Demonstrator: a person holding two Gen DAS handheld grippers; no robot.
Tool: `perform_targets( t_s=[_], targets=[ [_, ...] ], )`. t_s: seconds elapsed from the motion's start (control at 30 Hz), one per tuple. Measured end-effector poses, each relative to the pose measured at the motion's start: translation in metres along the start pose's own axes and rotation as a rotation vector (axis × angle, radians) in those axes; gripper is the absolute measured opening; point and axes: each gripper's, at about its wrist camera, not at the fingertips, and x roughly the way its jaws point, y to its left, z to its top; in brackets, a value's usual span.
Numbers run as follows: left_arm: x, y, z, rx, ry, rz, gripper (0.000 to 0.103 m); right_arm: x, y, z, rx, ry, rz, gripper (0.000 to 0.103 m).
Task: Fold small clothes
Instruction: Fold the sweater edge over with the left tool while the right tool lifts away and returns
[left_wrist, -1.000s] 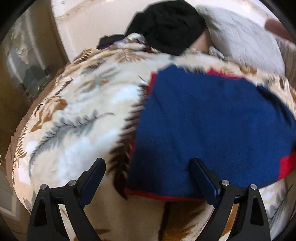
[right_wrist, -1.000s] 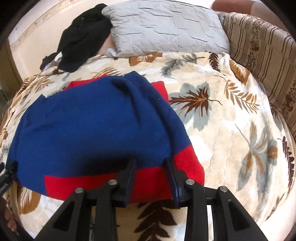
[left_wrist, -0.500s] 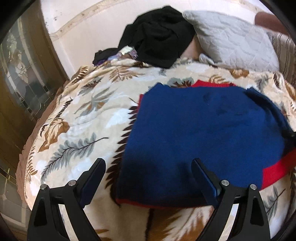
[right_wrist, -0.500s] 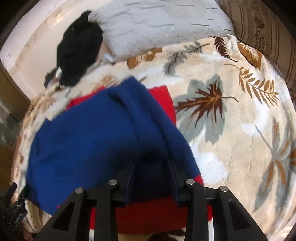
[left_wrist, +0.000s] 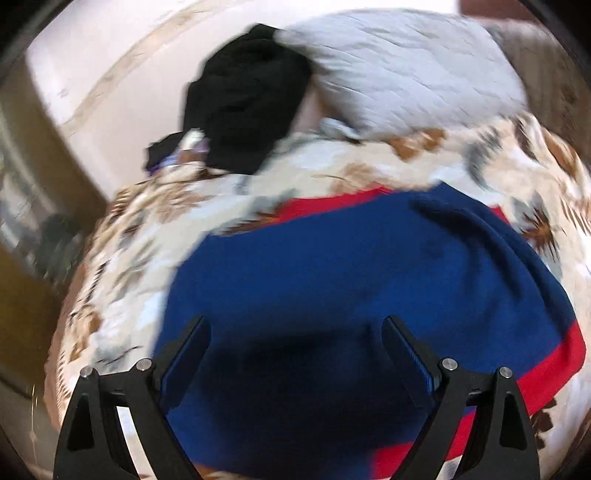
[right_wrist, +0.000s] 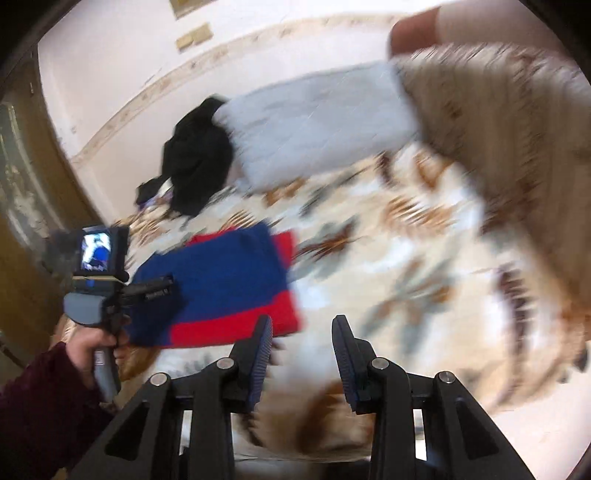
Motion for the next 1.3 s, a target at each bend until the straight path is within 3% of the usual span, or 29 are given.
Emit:
perform_targets(
  t_s=[0.1,0.17,0.3,0.47,0.77,1.0,1.3],
  targets=[
    [0.034,-0.02,-0.013,0.037,0.087,0.02,0.094,-0.031,-0.012,0.012,0.029,-0.055,-0.028,0.038],
    [0.033,-0.013,-0.019,-0.008,0.024,-0.003,0.096,-0.04,-0.013,0.021,0.055,-0.073,-0.018,0.038],
    [0.038,-0.004,-0.021,0.015,0.011,-0.043,0.103,-0.046,0.002,0.035,0.058,-0.088,0.001,0.038],
    [0.034,-0.007,-0.03,0.021,-0.051,-0.059,0.103,-0.046,0.03,0.036,0.051,-0.091,0.025,0.038],
    [0.024,0.012,-0.028,0.039,-0.056,-0.107,0.103,-0.068,0.072,0.036,-0.031,-0.113,-0.009,0.038],
    [0.001,0.048,-0.027,0.032,-0.12,-0.023,0.103,-0.086,0.077,0.038,-0.027,-0.142,0.018,0.038],
    [0.011,0.118,-0.034,-0.085,-0.093,0.131,0.103,-0.097,0.085,0.036,-0.032,-0.157,0.031,0.038]
  ],
)
